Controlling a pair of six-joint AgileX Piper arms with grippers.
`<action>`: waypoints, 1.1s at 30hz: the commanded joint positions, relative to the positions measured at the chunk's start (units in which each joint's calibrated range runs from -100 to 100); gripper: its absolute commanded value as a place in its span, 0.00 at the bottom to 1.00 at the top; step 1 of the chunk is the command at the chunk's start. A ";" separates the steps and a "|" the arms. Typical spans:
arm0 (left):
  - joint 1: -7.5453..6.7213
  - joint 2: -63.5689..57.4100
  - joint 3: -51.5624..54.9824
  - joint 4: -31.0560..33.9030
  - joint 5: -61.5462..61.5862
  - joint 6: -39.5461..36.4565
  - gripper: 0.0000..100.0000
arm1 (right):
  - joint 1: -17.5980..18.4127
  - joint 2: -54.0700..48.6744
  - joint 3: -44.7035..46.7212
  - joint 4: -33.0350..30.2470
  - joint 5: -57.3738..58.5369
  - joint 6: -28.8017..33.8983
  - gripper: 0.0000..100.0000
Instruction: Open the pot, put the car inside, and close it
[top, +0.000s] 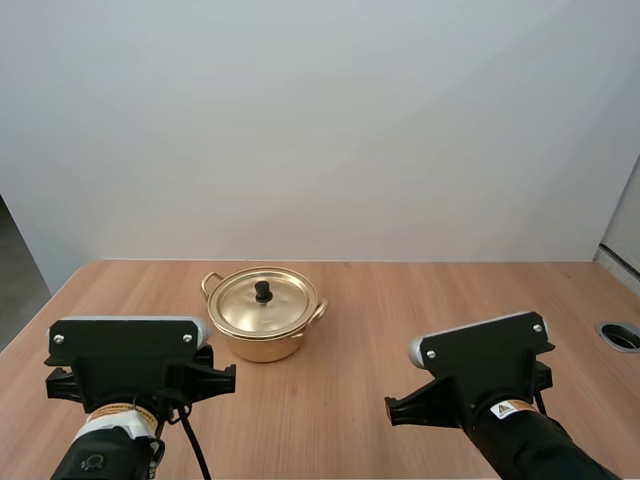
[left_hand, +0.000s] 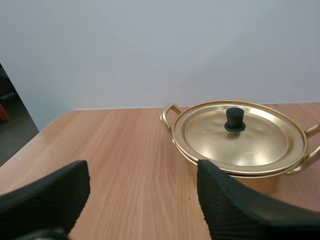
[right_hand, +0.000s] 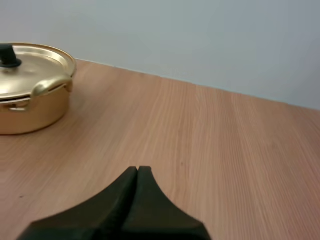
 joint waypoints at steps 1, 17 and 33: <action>-0.05 -0.07 0.00 0.33 -0.02 -1.42 0.30 | 0.50 -4.80 0.00 -7.37 0.71 8.48 0.00; -0.05 -0.07 0.00 0.34 -0.07 -0.64 0.00 | 0.88 -4.80 0.00 -33.65 -4.36 40.93 0.00; -0.05 -0.07 0.00 0.34 -0.07 -0.64 0.00 | 2.49 -4.80 0.00 -32.78 -4.34 37.17 0.00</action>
